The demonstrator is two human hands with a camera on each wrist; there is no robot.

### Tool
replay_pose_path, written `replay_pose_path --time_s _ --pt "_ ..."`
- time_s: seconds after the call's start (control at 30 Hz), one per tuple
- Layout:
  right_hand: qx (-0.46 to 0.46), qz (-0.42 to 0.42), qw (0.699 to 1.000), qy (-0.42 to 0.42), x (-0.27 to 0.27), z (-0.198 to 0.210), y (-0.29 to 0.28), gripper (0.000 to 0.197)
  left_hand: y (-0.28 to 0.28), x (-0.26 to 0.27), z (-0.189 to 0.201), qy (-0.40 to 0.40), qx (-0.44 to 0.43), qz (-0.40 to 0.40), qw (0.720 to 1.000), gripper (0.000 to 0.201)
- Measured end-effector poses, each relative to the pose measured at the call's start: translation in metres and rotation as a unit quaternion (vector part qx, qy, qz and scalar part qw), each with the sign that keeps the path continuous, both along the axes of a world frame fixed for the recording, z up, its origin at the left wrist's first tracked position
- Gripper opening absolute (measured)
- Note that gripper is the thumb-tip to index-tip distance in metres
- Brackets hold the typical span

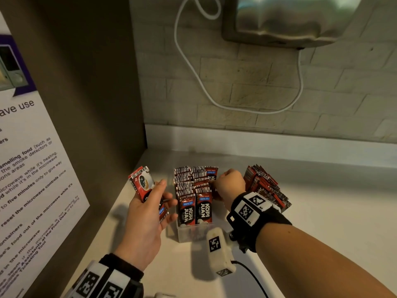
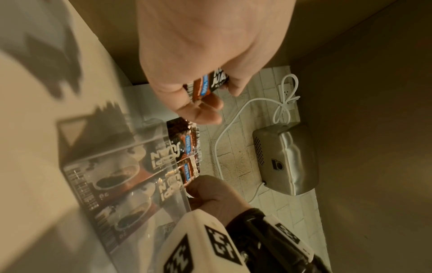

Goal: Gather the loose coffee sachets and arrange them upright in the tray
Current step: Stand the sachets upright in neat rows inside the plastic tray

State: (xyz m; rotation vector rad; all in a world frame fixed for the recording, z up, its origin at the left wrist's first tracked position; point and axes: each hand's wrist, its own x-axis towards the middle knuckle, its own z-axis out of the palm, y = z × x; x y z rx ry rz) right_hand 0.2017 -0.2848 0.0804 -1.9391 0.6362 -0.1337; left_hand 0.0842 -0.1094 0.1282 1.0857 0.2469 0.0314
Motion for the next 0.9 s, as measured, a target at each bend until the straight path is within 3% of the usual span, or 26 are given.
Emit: replay_pose_path --time_s 0.23,0.47,0.63,0.77,0.83,0.9 --pt "-0.005 0.004 1.0 -0.001 -0.001 -0.002 0.0 0.021 0.0 0.0 0.001 0.004 -0.001 -0.014 1.0 0.009" --pt "-0.002 0.002 1.0 -0.021 -0.007 0.002 -0.003 0.024 -0.001 0.0 0.004 0.009 -0.028 -0.041 0.999 0.009" --pt "0.048 -0.002 0.991 -0.126 -0.042 0.045 -0.002 0.027 -0.003 -0.001 0.008 -0.019 0.002 -0.065 0.998 0.011" --pt "0.176 0.164 0.96 -0.144 -0.087 0.089 0.016 0.021 -0.009 -0.004 0.01 -0.044 0.055 -0.108 0.992 0.012" --pt "0.179 0.243 0.946 -0.121 -0.101 0.098 0.02 0.021 -0.011 -0.005 0.009 -0.05 0.077 -0.129 0.987 0.016" --pt "0.168 0.267 0.94 -0.13 -0.108 0.1 0.018 0.01 -0.013 -0.006 0.009 -0.05 0.089 -0.149 0.984 0.027"
